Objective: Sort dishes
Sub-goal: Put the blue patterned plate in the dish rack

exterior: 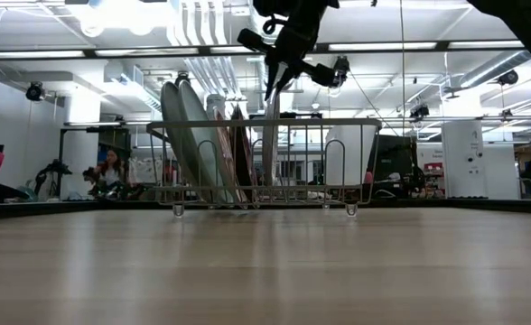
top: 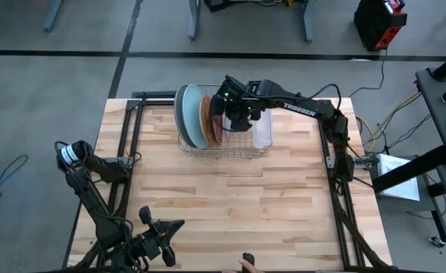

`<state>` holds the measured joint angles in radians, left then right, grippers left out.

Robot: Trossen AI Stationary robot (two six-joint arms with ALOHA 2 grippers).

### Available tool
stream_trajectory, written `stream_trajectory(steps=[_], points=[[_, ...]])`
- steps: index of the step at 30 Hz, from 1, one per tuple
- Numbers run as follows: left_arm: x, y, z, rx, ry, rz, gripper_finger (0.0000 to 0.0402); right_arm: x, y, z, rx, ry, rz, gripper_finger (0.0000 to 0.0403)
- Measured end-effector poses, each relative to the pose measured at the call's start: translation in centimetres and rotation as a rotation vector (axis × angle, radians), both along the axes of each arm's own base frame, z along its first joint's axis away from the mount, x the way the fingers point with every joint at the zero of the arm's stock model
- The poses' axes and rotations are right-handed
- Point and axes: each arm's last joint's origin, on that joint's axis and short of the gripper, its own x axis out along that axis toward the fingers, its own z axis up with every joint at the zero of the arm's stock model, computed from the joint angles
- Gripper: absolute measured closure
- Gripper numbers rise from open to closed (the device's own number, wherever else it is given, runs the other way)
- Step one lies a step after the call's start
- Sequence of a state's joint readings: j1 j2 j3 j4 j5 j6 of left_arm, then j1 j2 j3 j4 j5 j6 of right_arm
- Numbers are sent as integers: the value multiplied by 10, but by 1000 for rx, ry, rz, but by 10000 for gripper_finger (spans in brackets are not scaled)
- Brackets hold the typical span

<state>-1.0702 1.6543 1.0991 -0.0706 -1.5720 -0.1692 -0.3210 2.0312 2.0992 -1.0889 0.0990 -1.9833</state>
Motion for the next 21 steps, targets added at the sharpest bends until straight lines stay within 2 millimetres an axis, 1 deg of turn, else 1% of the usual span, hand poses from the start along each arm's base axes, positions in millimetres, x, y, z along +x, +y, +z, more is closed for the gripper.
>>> stream_trajectory(steps=[10, 16, 18, 21], points=[[0, 0, 0, -13, -7, 0, 401, 3, -2, -23, 9, 28, -3, 400], [0, 0, -1, -22, -12, 0, 401, 5, -3, -39, 14, 41, -3, 377], [0, 0, -1, -23, -12, 0, 401, 7, -3, -42, 14, 14, -12, 369], [0, 0, -1, -26, -14, 0, 401, 12, -4, -47, 32, -52, -70, 355]])
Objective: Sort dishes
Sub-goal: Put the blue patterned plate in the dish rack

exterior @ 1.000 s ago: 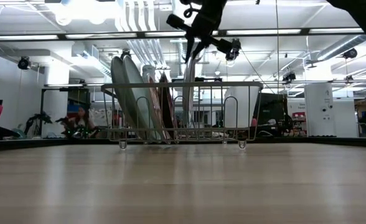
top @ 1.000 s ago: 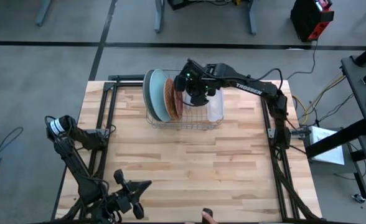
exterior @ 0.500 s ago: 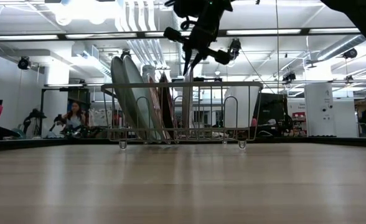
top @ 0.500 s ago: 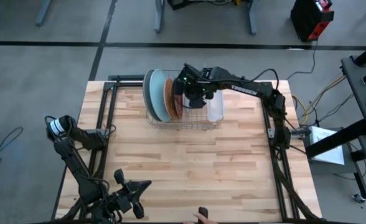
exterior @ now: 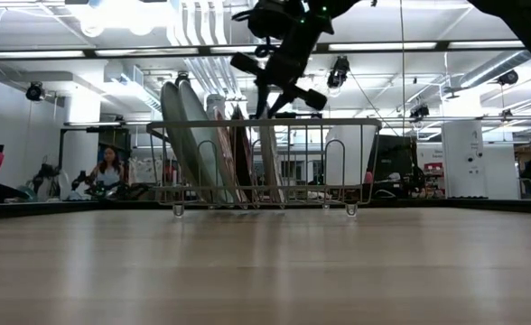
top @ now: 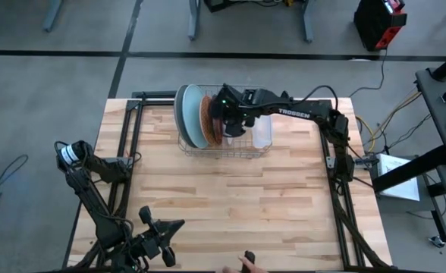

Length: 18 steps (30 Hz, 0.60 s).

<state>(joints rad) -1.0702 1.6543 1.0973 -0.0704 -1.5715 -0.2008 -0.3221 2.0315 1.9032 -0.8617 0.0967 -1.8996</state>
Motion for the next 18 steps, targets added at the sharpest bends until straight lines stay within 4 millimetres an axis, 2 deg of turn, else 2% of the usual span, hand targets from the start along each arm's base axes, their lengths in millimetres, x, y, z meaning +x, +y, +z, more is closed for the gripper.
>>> stream_trajectory(steps=[8, 16, 18], points=[[0, 0, 0, -15, -8, 0, 401, 7, -3, 2, 5, -98, -61, 294], [0, 0, 0, -15, -8, 0, 401, 6, -3, 3, 21, -106, -95, 226], [0, 0, 0, -15, -8, 0, 401, 5, -5, 3, -35, -92, -170, 217]])
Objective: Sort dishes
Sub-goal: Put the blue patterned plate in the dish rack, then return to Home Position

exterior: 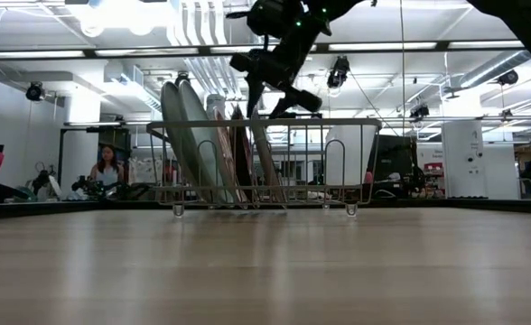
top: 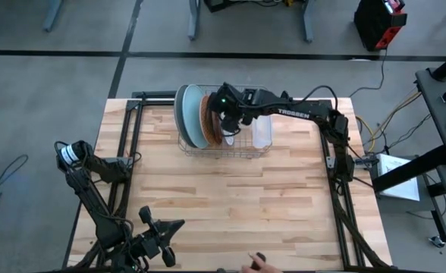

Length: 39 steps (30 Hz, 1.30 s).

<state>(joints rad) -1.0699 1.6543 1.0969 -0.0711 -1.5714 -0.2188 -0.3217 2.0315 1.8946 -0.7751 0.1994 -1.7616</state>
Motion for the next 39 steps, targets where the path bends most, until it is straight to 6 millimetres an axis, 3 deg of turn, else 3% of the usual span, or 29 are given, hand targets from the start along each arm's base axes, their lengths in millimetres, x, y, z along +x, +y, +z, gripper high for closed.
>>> stream_trajectory(steps=[6, 15, 21, 24, 26, 28, 31, 33, 36, 39], points=[[0, 0, 0, 4, 3, 0, 401, -5, -3, 7, -153, 28, -150, 208], [0, 0, -1, 14, 8, -1, 401, -20, 1, 38, -168, -49, -190, 207], [2, 2, -1, 17, 10, 7, 401, -54, 11, 87, -324, -132, -411, 207], [13, 8, 2, 48, 30, 44, 401, -77, 28, 119, -343, -338, -650, 209], [28, 14, 11, 90, 89, 43, 401, -97, 44, 143, -161, -648, -845, 216], [45, 23, 24, 148, 200, -36, 401, -123, 60, 163, 198, -856, -927, 225], [69, 50, 46, 277, 363, -232, 402, -155, 81, 180, 939, -756, -722, 239], [73, 79, 67, 311, 398, -333, 402, -158, 95, 182, 1249, -665, -476, 249], [68, 133, 109, 203, 247, -677, 402, -152, 126, 160, 1350, -536, -195, 265], [56, 186, 125, 112, 120, -914, 402, -141, 162, 128, 1396, -451, 18, 283]])
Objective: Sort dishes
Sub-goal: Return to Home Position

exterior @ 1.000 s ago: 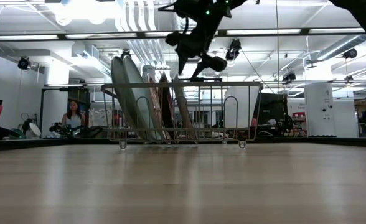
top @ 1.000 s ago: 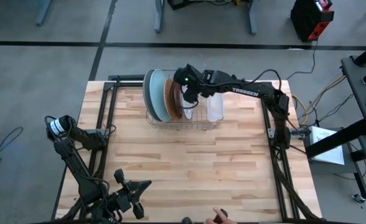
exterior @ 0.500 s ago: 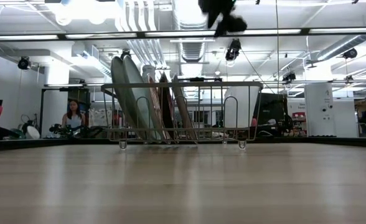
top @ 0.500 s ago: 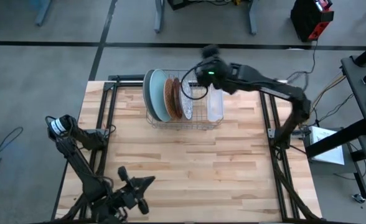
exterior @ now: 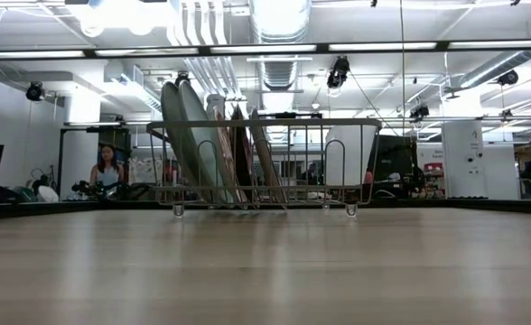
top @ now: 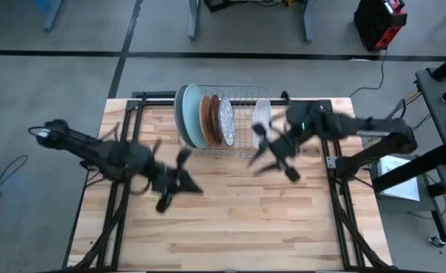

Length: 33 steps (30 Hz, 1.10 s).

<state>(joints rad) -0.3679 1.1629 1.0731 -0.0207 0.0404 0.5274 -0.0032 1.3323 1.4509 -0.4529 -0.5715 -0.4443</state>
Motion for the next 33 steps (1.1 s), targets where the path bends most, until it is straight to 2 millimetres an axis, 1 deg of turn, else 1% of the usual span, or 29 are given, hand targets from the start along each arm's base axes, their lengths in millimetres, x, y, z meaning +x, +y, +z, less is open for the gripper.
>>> stream_trajectory(steps=[1, 3, 6, 8, 11, 13, 15, 16, 17, 19, 21, 23, 24, 26, 30, 33], points=[[-5, 14, 0, -24, -1, 17, 402, 1, 12, -9, -4, -21, 31, 290], [-18, 33, -4, -28, -9, 67, 402, 1, 35, -24, -22, -62, 27, 304], [-47, 41, -9, -14, -58, 62, 402, -9, 65, -46, -81, -46, -18, 325], [-67, 45, -16, -19, -83, 74, 402, -22, 79, -52, -109, -43, -53, 338], [-96, 55, -30, -42, -109, 211, 402, -49, 86, -52, -108, -74, -98, 356], [-112, 62, -43, -52, -126, 278, 402, -65, 83, -56, -86, -84, -106, 365], [-123, 66, -57, -39, -133, 295, 402, -81, 78, -60, -56, -125, -107, 372], [-127, 68, -63, -29, -151, 313, 402, -87, 75, -62, -40, -168, -112, 375], [-131, 71, -67, -19, -179, 343, 402, -92, 71, -62, -19, -248, -126, 378], [-137, 76, -72, -8, -247, 413, 402, -95, 59, -65, 1, -416, -189, 384], [-141, 81, -74, -8, -303, 448, 402, -92, 48, -76, -12, -516, -238, 389], [-142, 85, -79, 2, -291, 494, 402, -87, 37, -91, -32, -510, -237, 394], [-143, 88, -83, 13, -271, 555, 402, -85, 32, -97, -37, -487, -238, 396], [-145, 94, -92, 38, -231, 665, 402, -87, 22, -101, -21, -481, -239, 400], [-155, 105, -101, 43, -219, 782, 402, -104, 10, -107, -2, -449, -186, 402], [-162, 112, -112, 24, -197, 857, 402, -123, 4, -111, 12, -456, -214, 403]])
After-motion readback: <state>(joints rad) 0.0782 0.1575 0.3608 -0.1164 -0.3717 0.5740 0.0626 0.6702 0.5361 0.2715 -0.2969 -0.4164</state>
